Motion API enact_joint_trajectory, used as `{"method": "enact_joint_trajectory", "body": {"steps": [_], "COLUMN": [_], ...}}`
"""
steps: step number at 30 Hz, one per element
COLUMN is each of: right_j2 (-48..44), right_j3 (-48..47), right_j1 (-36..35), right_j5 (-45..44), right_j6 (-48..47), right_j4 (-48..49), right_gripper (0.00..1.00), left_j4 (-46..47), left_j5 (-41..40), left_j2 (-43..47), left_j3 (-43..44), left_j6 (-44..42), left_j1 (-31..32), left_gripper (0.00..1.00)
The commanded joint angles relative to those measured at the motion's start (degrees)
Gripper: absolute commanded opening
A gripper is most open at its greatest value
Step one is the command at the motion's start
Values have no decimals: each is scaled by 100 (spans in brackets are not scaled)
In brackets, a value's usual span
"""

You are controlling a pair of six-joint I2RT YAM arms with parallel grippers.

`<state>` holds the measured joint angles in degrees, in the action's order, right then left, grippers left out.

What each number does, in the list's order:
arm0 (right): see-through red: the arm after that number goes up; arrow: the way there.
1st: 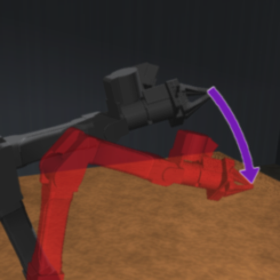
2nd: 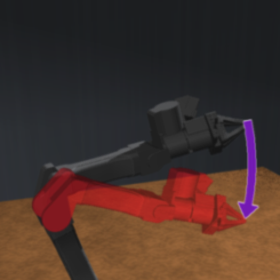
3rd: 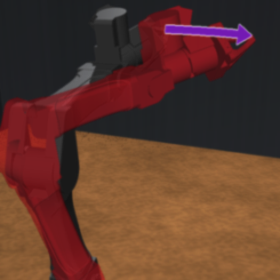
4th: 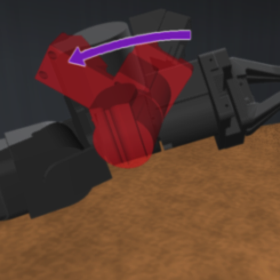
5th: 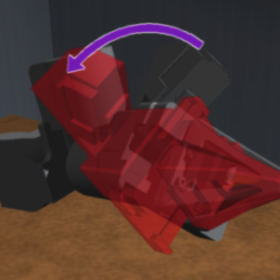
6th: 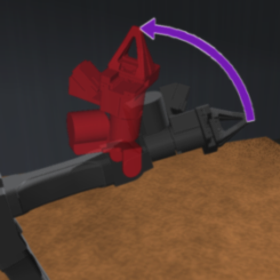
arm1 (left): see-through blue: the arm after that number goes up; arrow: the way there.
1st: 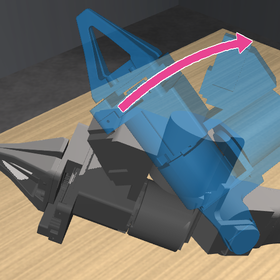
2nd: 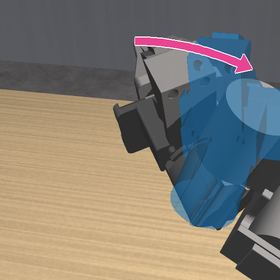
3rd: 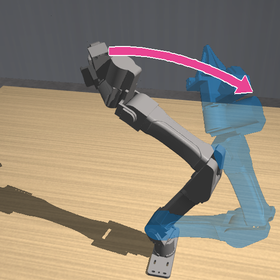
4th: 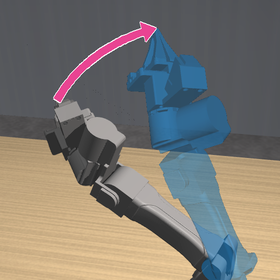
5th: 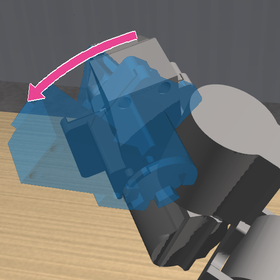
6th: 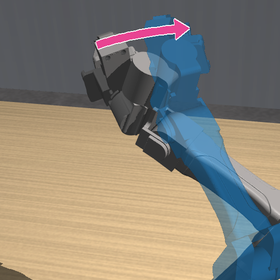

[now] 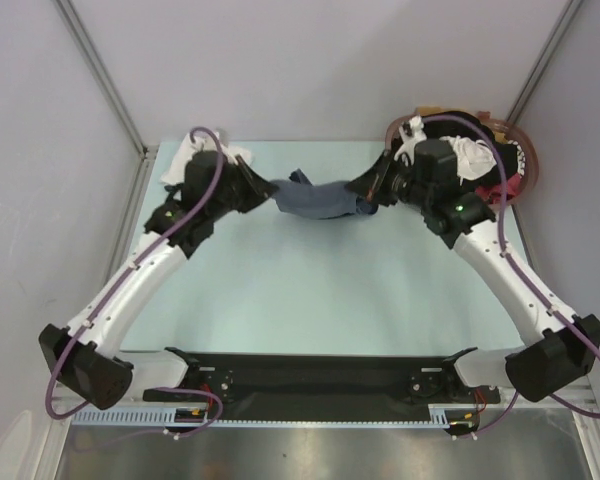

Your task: Fold and stack the tank tops

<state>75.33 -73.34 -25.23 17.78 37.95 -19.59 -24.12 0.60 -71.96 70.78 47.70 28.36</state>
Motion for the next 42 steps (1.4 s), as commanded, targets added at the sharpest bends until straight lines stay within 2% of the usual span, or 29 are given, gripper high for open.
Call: {"method": "enact_joint_trajectory", "body": {"steps": [1,6,10,15,18,24,27,30,32,35,38,39,42], "right_j2": [-150,-667,-949,-906,-643,218,684,781,834,756,396,282,-149], "right_j3": [-1091,-1630,-1929,-2333,-2492,-2764,-3483,-4029,-4528,-4558,-3909,-3463,-3012], "right_j1": [-25,-131,-254,-289,-246,35,106,19,-25,-52,-95,-131,-271], "right_j5": [296,393,349,366,323,559,788,894,868,806,858,859,701], "right_j6": [-130,-87,-60,-51,-69,133,142,72,-42,-174,-104,-69,-16], "right_j4": [-598,-695,-879,-1081,-1160,-731,-782,-712,-1044,-1213,-995,-915,-783], "right_gripper": [0,0,0,0,0,0,0,0,0,0,0,0,0], "left_j4": [-856,-1165,-1148,-1174,-1174,-1069,-1279,-1305,-1446,-1385,-992,-902,-849], "left_j5": [211,458,634,915,1011,1442,1671,1698,1671,1776,1820,1838,1690], "left_j2": [306,673,1052,966,764,79,-361,-397,-380,-275,128,234,498], "left_j3": [1225,2008,2071,2281,2404,2799,3554,4065,4355,4234,3297,3110,2836], "left_j6": [-393,-358,-183,-77,-86,-7,-50,-50,-103,-121,-33,37,46], "left_j1": [-59,-15,12,12,-111,-682,-779,-771,-771,-771,-736,-709,-507], "left_gripper": [0,0,0,0,0,0,0,0,0,0,0,0,0]}}
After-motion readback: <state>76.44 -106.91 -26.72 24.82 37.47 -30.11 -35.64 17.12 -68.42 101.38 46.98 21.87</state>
